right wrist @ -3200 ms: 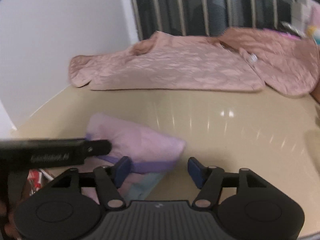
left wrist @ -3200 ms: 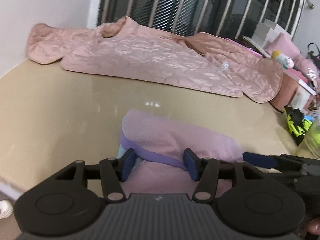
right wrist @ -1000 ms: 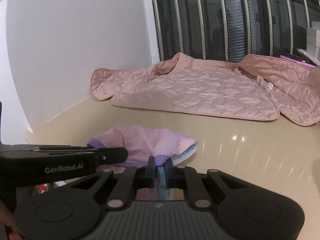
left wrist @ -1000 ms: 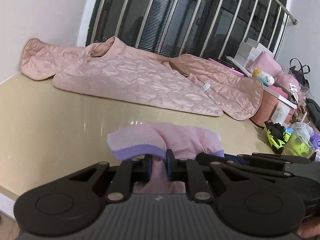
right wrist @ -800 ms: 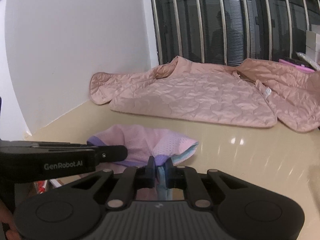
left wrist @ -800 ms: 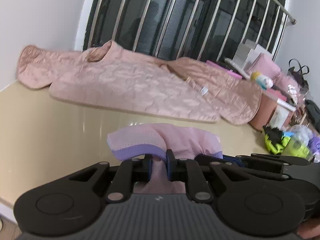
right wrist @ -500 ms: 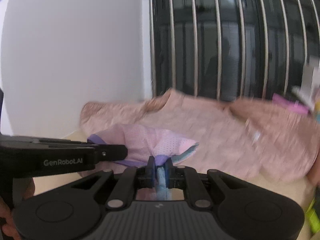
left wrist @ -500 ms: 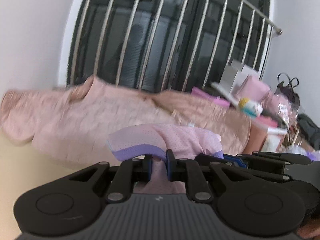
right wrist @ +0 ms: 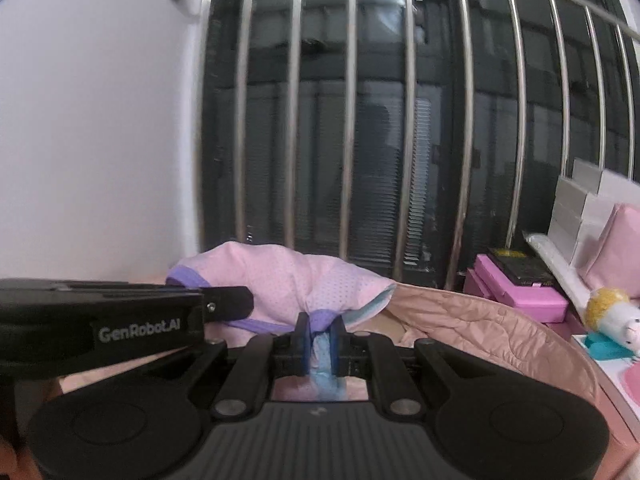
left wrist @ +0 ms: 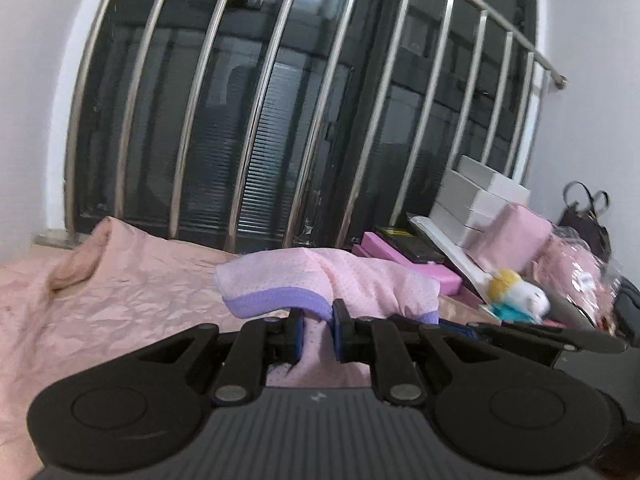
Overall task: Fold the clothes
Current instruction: 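Carry the folded bundle with both grippers onto the pink jacket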
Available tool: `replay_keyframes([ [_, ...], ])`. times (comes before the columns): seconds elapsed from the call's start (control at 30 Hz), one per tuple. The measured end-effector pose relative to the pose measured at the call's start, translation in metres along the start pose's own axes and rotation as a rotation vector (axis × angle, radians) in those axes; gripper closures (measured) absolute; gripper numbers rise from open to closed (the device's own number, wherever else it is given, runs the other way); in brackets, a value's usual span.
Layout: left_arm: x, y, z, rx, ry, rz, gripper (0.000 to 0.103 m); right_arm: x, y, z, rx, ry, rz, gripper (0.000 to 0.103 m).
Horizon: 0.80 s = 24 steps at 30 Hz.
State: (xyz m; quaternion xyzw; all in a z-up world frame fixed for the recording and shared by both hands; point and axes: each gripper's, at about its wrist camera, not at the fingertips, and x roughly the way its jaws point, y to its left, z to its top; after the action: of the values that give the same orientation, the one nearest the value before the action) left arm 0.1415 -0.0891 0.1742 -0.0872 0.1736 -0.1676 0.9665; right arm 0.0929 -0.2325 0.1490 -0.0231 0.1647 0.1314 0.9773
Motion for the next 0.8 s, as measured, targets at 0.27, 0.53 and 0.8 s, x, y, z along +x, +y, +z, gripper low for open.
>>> replay_keyframes([
  [0.27,0.135,0.04,-0.001,-0.05,0.066,0.046,0.09,0.136,-0.027,0.012,0.025,0.109,0.018,0.094],
  [0.53,0.217,0.085,-0.077,-0.091,0.275,0.13,0.081,0.243,-0.038,-0.052,0.086,0.323,0.038,0.092],
  [0.8,0.176,0.132,-0.06,-0.131,0.225,0.238,0.049,0.22,-0.056,-0.059,0.118,0.242,-0.06,0.074],
])
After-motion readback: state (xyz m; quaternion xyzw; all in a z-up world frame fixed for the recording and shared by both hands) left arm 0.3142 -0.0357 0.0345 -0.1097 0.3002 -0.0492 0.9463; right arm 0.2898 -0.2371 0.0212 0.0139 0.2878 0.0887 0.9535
